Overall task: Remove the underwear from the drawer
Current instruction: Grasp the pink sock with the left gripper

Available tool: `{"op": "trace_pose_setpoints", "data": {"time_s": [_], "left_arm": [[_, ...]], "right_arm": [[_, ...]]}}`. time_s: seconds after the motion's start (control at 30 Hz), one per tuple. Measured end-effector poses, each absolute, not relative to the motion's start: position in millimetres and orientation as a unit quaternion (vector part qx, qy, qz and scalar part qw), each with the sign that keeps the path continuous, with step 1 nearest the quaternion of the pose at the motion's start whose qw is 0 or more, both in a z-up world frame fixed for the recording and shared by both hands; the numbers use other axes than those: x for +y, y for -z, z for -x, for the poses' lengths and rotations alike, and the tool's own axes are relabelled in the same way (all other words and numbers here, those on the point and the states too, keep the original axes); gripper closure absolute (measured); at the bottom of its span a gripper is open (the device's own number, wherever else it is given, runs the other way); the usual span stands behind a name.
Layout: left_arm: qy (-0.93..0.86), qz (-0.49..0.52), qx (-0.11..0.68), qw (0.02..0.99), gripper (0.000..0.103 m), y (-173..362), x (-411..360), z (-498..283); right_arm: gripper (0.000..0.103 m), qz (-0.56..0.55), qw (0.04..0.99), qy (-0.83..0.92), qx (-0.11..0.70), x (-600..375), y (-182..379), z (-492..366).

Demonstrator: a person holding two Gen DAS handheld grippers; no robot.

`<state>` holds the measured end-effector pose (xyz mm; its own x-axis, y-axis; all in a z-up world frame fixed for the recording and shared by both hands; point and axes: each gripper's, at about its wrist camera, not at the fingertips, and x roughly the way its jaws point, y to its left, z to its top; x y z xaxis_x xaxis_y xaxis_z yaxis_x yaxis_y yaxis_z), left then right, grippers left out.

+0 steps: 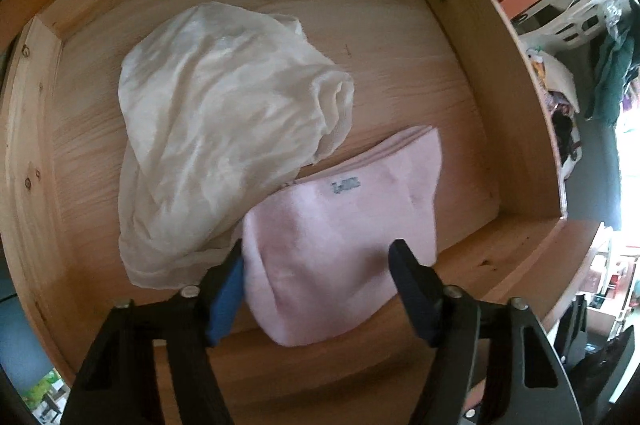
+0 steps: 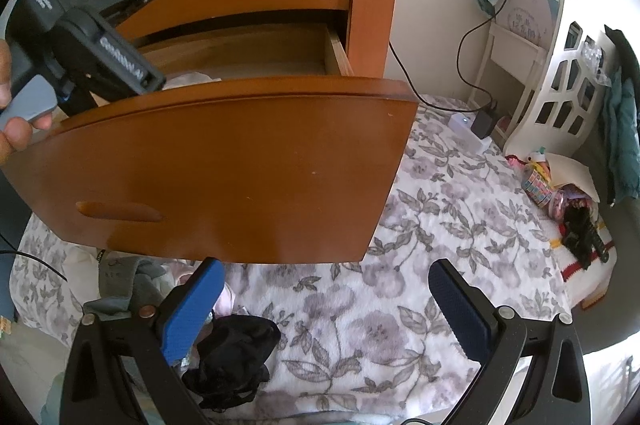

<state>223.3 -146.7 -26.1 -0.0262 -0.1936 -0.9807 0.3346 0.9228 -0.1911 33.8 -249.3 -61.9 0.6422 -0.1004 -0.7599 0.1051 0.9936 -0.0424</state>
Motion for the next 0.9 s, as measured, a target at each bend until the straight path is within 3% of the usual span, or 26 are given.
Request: {"op": "trace_pose_setpoints", "data": {"time_s": [0.13, 0.67, 0.9], "left_arm": [[0.187, -0.05, 0.691, 0.697, 0.048, 30, -140, -222], [0.206, -0.045, 0.659, 0.722, 0.078, 24, -134, -195], [0.218, -0.024, 0.631, 0.744, 0.086, 14, -121, -182]], "right_arm": [[0.0, -0.004, 0.906, 0.057, 0.419, -250, 63, -34], [0.0, -0.005, 0.906, 0.059, 0.418, -250, 62, -34], [0.0, -0.005, 0.907, 0.059, 0.417, -250, 62, -33]]}}
